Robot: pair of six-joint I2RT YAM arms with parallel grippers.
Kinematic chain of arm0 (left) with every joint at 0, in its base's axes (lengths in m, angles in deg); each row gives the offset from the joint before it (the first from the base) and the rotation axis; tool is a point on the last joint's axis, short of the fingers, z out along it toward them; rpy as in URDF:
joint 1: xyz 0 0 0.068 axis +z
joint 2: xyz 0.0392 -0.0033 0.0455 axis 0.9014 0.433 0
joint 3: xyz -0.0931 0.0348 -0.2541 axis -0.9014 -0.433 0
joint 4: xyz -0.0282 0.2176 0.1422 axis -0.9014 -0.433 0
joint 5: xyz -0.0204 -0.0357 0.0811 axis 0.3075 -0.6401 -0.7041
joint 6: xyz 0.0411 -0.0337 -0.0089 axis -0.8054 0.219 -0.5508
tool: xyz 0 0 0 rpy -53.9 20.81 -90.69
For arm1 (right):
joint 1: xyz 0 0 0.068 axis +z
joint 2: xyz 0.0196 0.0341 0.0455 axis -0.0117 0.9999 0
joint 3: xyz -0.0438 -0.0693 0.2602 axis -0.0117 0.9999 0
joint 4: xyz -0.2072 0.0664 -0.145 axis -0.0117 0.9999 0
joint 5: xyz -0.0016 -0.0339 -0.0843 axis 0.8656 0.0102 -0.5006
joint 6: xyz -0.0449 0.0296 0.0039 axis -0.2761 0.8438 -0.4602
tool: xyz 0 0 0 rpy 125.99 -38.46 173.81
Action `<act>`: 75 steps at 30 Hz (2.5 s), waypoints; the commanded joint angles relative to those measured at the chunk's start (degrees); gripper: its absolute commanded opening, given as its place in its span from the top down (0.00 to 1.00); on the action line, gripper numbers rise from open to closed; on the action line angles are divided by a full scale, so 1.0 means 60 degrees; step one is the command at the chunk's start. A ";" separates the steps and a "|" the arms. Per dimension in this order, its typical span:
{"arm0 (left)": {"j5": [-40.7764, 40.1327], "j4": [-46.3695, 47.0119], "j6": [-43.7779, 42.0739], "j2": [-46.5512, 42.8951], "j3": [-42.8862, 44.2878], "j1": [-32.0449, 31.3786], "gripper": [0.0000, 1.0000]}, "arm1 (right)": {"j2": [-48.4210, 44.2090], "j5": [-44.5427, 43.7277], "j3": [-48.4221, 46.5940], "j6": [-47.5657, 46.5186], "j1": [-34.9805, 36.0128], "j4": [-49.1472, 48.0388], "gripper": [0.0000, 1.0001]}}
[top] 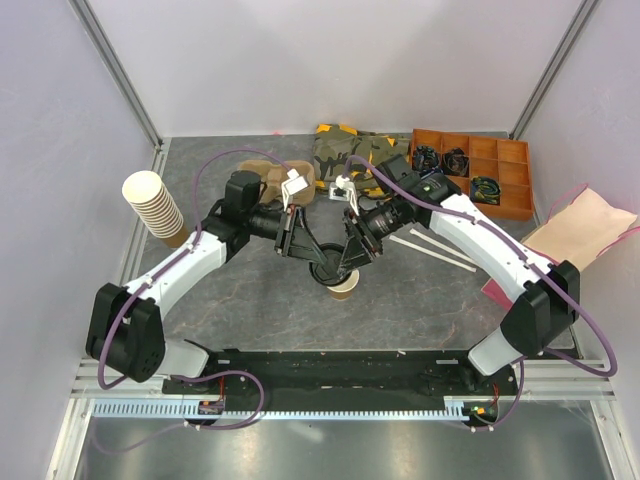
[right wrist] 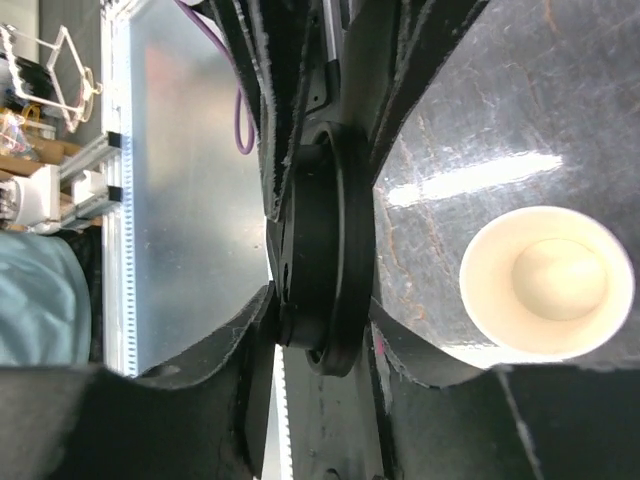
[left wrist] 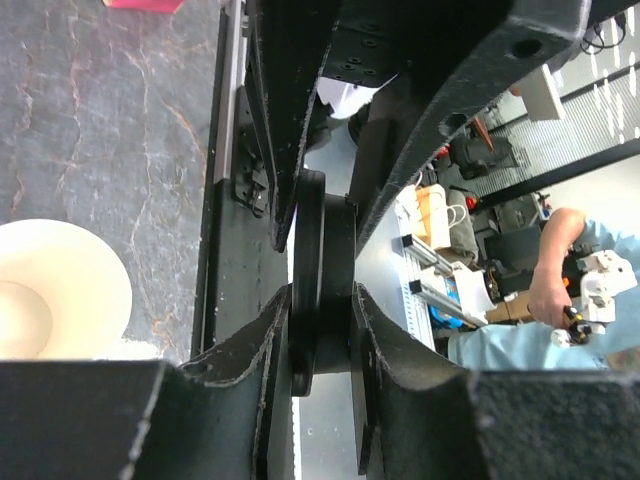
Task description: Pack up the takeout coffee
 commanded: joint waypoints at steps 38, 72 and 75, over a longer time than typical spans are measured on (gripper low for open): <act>-0.0388 0.1778 0.2065 0.1408 -0.0788 -0.0060 0.75 | 0.0201 0.0492 0.1886 0.2102 -0.1078 -0.2211 0.62; -0.5852 -0.1768 0.1143 -0.3308 -0.1916 0.0849 0.42 | -0.0354 0.2821 0.3204 0.5849 -0.1883 -0.5856 1.00; -0.6071 -0.1505 0.1199 -0.3542 -0.2106 0.0790 0.44 | -0.0910 0.2691 0.3686 0.7998 -0.1869 -0.9020 1.00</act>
